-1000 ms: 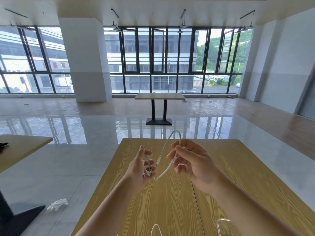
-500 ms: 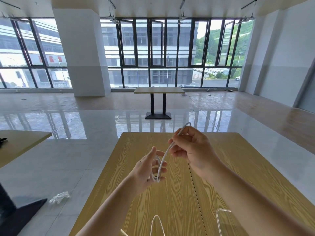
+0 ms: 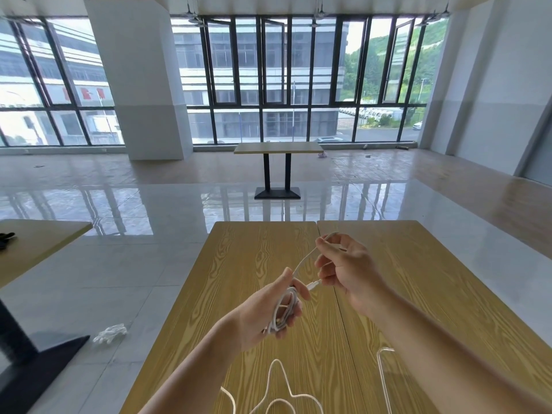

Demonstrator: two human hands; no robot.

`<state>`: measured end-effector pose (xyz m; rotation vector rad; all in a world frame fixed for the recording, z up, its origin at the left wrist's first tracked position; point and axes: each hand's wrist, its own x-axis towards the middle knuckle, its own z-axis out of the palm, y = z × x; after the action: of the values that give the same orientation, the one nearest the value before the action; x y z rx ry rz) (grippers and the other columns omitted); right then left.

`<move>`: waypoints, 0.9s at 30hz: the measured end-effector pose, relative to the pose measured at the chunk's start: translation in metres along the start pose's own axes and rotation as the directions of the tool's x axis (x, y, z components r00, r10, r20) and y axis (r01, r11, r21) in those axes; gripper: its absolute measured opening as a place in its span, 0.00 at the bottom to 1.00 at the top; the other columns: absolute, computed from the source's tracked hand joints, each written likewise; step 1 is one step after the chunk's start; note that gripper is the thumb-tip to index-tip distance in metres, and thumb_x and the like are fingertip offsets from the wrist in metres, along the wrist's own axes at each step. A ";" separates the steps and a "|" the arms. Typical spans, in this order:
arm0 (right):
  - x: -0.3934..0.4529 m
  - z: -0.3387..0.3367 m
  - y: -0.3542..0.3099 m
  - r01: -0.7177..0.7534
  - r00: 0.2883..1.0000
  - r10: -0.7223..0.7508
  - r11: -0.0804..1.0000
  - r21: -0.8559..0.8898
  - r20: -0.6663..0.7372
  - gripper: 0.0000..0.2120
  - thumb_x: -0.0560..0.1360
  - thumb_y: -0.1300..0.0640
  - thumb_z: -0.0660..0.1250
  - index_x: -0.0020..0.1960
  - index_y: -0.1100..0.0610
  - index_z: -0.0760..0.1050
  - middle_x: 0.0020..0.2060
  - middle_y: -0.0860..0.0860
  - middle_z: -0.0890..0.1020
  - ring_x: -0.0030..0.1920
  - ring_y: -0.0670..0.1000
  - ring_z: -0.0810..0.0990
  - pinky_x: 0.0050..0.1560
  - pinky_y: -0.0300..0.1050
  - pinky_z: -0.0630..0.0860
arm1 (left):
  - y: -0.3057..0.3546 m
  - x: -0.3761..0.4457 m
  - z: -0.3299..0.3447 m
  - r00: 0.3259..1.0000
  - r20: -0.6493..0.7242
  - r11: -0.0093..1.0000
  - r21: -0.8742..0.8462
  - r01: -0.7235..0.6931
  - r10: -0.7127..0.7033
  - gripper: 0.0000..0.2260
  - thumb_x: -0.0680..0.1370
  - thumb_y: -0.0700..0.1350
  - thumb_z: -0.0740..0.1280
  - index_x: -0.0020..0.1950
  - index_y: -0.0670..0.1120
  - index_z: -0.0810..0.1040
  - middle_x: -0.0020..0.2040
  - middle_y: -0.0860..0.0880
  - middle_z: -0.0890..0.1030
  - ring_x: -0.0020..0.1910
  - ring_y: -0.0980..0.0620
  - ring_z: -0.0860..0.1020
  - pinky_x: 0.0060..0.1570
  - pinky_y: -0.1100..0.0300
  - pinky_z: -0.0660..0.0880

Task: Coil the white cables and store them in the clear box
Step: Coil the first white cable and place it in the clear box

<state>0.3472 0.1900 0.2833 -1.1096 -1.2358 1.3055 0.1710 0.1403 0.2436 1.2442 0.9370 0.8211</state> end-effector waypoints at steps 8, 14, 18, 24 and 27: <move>0.000 -0.019 0.027 0.236 0.968 -0.226 0.697 -0.677 0.105 0.16 0.84 0.51 0.55 0.66 0.49 0.76 0.47 0.51 0.80 0.32 0.40 0.71 0.35 0.34 0.69 | 0.001 -0.015 -0.013 0.983 0.177 0.973 -0.229 -0.012 0.054 0.13 0.76 0.50 0.67 0.54 0.42 0.79 0.44 0.40 0.80 0.38 0.47 0.77 0.29 0.60 0.75; -0.001 -0.030 0.031 0.364 0.930 -0.207 0.380 -0.850 0.305 0.25 0.80 0.68 0.55 0.73 0.52 0.70 0.72 0.45 0.71 0.71 0.49 0.71 0.69 0.42 0.68 | 0.002 -0.025 -0.026 0.967 0.230 0.935 -0.355 -0.021 0.109 0.17 0.73 0.52 0.72 0.55 0.41 0.79 0.48 0.36 0.81 0.42 0.42 0.80 0.32 0.56 0.79; -0.002 -0.034 0.034 0.438 0.894 -0.286 0.396 -0.807 0.345 0.26 0.78 0.71 0.58 0.71 0.53 0.73 0.69 0.45 0.76 0.63 0.43 0.76 0.65 0.35 0.69 | 0.000 -0.028 -0.034 0.943 0.275 0.908 -0.415 -0.060 0.187 0.17 0.75 0.51 0.72 0.57 0.41 0.77 0.51 0.36 0.80 0.45 0.42 0.80 0.33 0.56 0.79; -0.003 -0.022 0.033 0.373 0.917 -0.378 0.707 -0.601 0.126 0.11 0.73 0.63 0.74 0.51 0.48 0.82 0.46 0.41 0.83 0.42 0.38 0.83 0.42 0.33 0.80 | 0.012 -0.031 -0.033 0.979 0.137 0.905 -0.419 -0.080 0.150 0.18 0.71 0.48 0.76 0.56 0.41 0.80 0.52 0.35 0.81 0.45 0.37 0.82 0.35 0.53 0.81; -0.002 -0.016 0.029 0.344 0.919 -0.391 0.753 -0.561 0.040 0.09 0.76 0.65 0.70 0.46 0.52 0.83 0.39 0.42 0.82 0.37 0.37 0.80 0.35 0.29 0.76 | 0.016 -0.031 -0.036 0.987 0.075 0.900 -0.426 -0.095 0.140 0.21 0.69 0.46 0.78 0.60 0.41 0.81 0.57 0.36 0.81 0.50 0.36 0.82 0.42 0.48 0.83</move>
<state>0.3616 0.1899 0.2537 -1.2163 -1.7368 0.5914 0.1249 0.1289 0.2614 0.9581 0.5619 0.9852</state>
